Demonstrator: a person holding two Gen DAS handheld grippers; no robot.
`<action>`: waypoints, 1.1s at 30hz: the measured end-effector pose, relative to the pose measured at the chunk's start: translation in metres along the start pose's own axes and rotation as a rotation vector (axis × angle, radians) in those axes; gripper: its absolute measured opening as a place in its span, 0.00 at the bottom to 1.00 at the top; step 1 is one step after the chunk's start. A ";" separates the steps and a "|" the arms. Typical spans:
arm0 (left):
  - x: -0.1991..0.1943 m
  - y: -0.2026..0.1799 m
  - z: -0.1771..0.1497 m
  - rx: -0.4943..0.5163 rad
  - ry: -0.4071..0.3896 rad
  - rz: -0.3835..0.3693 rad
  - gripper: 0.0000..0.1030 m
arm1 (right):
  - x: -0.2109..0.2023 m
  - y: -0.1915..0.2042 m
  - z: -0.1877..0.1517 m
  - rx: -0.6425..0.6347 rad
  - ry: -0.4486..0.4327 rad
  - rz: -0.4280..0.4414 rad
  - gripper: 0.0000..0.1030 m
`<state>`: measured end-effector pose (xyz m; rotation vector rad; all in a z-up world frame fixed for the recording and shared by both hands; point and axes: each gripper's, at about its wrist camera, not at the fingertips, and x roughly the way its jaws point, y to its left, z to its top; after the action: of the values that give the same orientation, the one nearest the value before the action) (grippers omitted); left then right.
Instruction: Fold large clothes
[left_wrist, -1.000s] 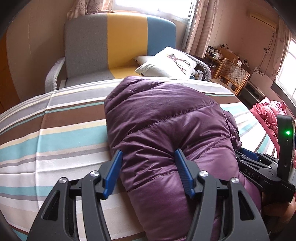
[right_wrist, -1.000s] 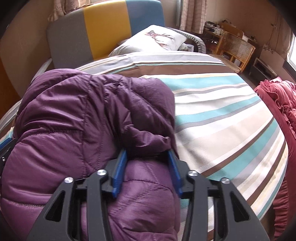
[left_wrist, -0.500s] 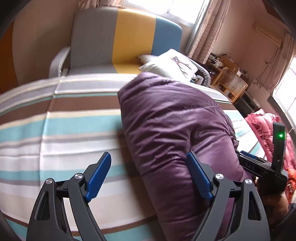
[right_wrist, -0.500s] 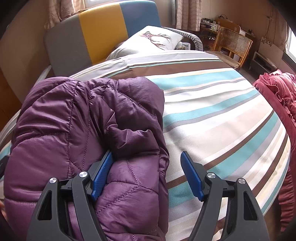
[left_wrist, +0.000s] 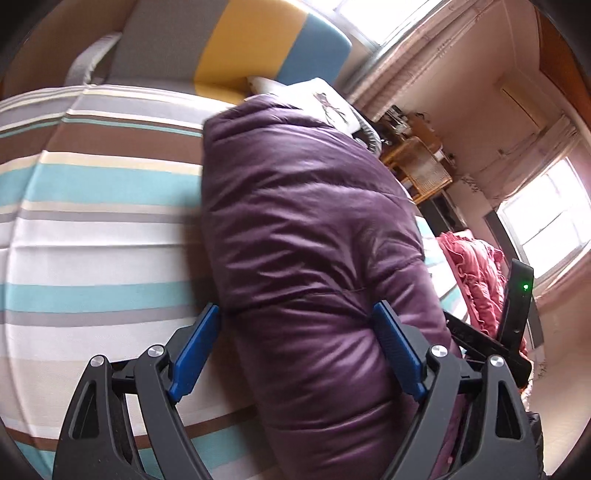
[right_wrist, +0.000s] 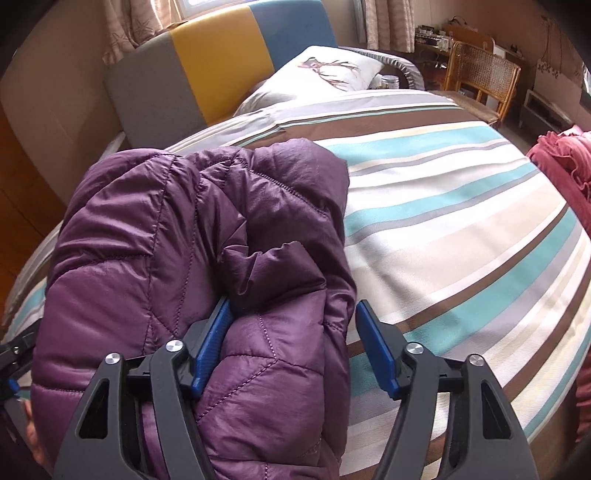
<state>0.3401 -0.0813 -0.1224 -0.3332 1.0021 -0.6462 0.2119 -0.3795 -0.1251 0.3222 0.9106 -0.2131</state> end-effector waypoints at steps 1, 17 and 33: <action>0.002 -0.002 0.000 0.003 0.001 -0.009 0.81 | 0.000 0.000 0.000 -0.001 0.001 0.014 0.58; 0.001 -0.014 0.002 0.049 -0.013 -0.027 0.67 | 0.000 -0.011 -0.001 0.042 0.010 0.113 0.51; -0.026 -0.011 -0.003 0.087 -0.037 -0.043 0.45 | -0.018 0.012 -0.010 -0.031 -0.029 0.180 0.19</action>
<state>0.3238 -0.0728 -0.1006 -0.2899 0.9306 -0.7179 0.1974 -0.3638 -0.1140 0.3693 0.8506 -0.0373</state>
